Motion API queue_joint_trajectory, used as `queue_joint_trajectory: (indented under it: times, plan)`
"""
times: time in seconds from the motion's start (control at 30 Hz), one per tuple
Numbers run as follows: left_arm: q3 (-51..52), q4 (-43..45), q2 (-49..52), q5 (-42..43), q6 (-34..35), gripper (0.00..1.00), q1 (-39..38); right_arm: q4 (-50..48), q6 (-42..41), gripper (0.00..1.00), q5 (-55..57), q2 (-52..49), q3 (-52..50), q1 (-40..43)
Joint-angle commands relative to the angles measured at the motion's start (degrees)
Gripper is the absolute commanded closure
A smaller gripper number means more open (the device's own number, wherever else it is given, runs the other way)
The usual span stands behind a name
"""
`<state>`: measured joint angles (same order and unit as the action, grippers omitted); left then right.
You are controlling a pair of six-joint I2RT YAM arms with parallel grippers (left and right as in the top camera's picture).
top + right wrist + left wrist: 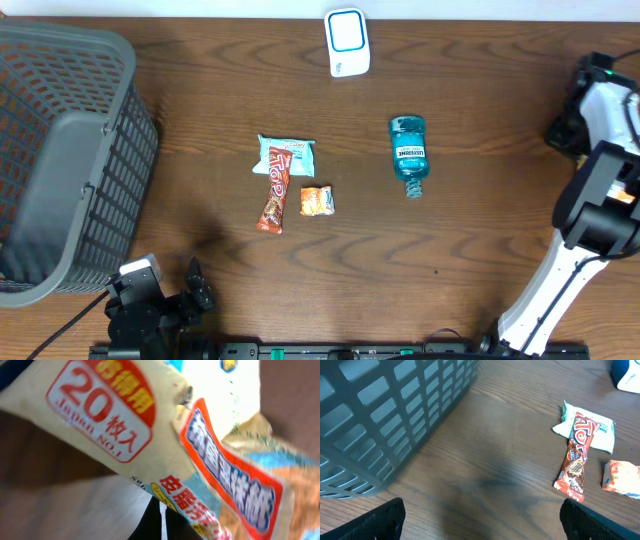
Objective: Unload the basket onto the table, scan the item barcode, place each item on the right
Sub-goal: 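Move the right gripper to the blue Listerine bottle and grasp it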
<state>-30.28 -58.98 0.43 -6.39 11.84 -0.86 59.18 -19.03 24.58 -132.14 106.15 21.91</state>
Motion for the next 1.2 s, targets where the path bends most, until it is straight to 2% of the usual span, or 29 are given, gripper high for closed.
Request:
queue_joint_trajectory:
  times: [0.0, 0.07, 0.13, 0.23, 0.3, 0.53, 0.73, 0.83, 1.0, 1.03, 1.17]
  plan:
    - [0.2, -0.1, -0.2, -0.5, 0.1, 0.01, -0.2, 0.2, 1.1, 0.99, 1.4, 2.4, 0.0, 0.2]
    - [0.2, -0.1, -0.2, -0.5, 0.1, 0.01, -0.2, 0.0, 1.1, 0.99, 1.4, 4.1, 0.0, -0.3]
    - [0.2, -0.1, -0.2, -0.5, 0.1, 0.01, -0.2, -0.3, 1.0, 0.91, 1.2, 6.7, 0.0, -1.1]
    - [0.2, -0.1, -0.2, -0.5, 0.1, 0.01, -0.2, -1.0, 1.0, 0.68, -2.0, 11.1, 0.0, -2.6]
    - [0.2, -0.1, -0.2, -0.5, 0.1, 0.01, -0.2, -1.4, 1.0, 0.60, -5.8, 14.5, 0.0, -3.8]
    - [0.2, -0.1, -0.2, -0.5, 0.1, 0.01, -0.2, -1.1, 0.6, 0.56, -14.9, 24.1, 0.0, -9.5]
    - [0.2, -0.1, -0.2, -0.5, 0.1, 0.01, -0.2, 1.7, -0.3, 0.50, -17.8, 27.4, 0.0, -17.6]
    - [0.2, -0.1, -0.2, -0.5, 0.1, 0.01, -0.2, 3.6, -0.2, 0.39, -17.2, 27.2, 0.0, -22.1]
    - [0.2, -0.1, -0.2, -0.5, 0.1, 0.01, -0.2, 4.0, -0.2, 0.05, -17.0, 27.0, -0.2, -27.6]
    - [0.2, -0.1, -0.2, -0.5, 0.1, 0.01, -0.2, 4.0, -0.2, 0.01, -17.1, 27.0, -0.2, -28.3]
    - [0.2, -0.1, -0.2, -0.5, 0.1, 0.01, -0.2, 4.3, -0.2, 0.02, -17.5, 27.0, -0.7, -31.3]
